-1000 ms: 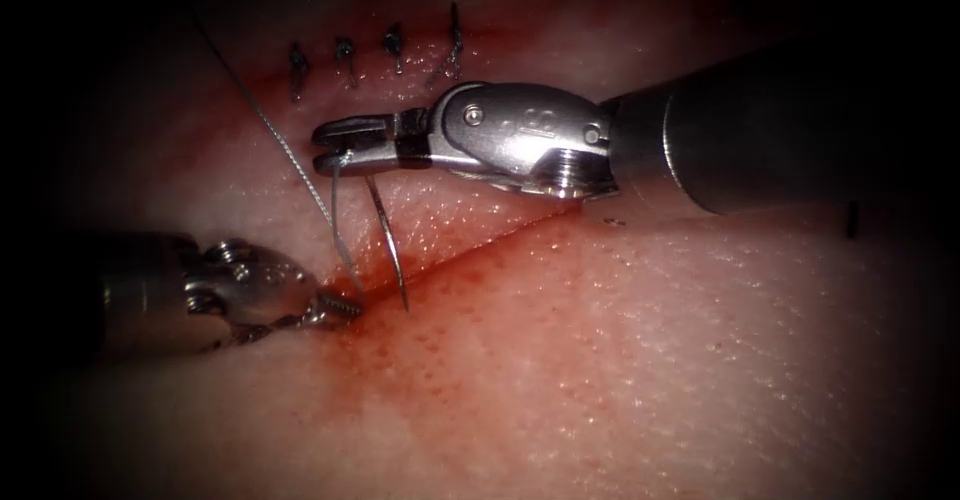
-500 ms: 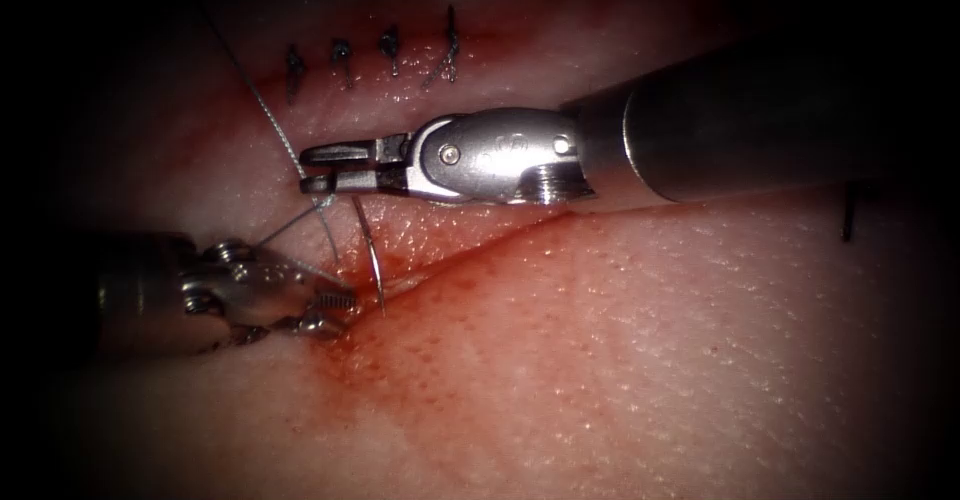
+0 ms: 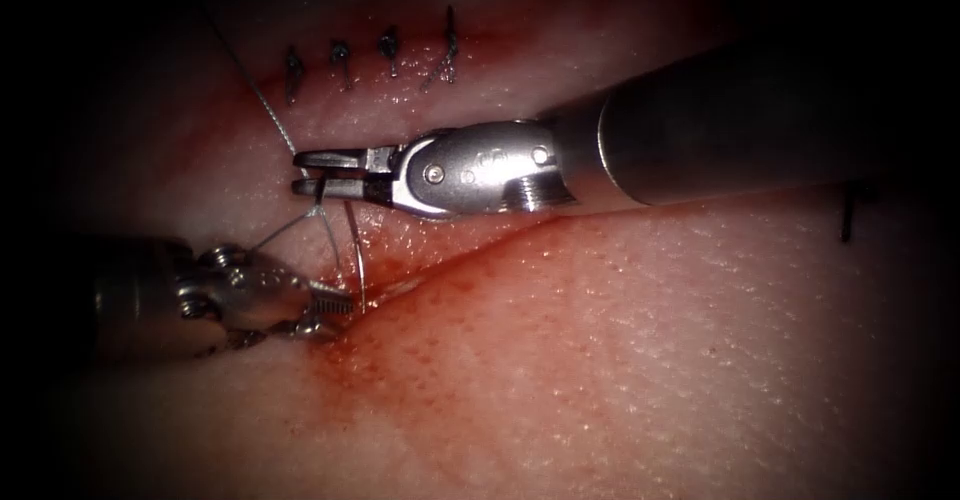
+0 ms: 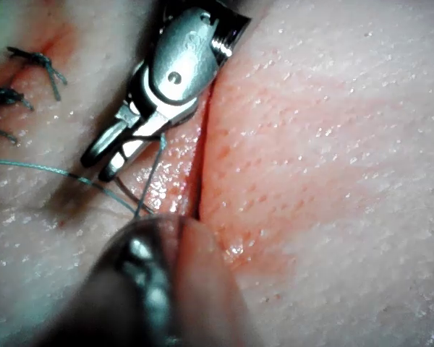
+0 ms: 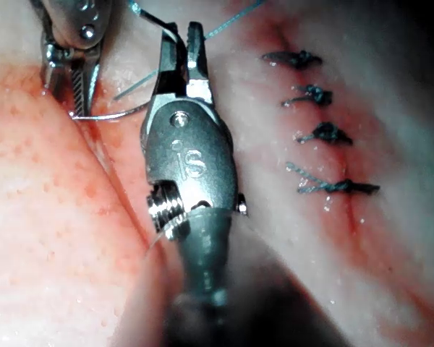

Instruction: Wound Closure

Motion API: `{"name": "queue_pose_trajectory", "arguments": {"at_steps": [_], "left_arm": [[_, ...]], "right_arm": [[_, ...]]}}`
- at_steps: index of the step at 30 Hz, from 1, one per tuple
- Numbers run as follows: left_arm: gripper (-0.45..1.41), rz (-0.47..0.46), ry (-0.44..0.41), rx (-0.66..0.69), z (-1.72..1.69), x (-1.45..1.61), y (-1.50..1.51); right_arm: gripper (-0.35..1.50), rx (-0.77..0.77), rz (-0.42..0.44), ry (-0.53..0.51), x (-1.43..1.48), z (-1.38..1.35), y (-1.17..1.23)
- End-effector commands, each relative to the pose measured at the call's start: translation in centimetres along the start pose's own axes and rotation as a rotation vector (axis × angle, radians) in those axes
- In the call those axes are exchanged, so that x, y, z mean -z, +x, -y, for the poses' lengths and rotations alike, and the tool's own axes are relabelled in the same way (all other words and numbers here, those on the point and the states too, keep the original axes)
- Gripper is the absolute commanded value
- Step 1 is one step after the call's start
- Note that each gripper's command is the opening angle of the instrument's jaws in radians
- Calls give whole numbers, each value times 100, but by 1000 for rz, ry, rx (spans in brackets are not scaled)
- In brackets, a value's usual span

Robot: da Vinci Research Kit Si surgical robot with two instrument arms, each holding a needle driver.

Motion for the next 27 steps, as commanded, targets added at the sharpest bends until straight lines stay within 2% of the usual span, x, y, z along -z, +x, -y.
{"name": "queue_pose_trajectory", "arguments": {"at_steps": [1, 9, 20, 27], "left_arm": [[61, 0, -3, 5, -3, -8, 1], [61, 5, -12, 7, -4, 1, -1], [59, 6, -6, 9, -7, 9, 1], [54, -12, 30, 21, -19, 30, 11]], "right_arm": [[-35, -1, -2, 1, -9, 6, -4], [-35, 6, 5, 62, -10, 23, -6], [-35, -27, 35, 108, -5, 20, -7], [-35, -85, 56, 133, -5, 23, -13]]}}
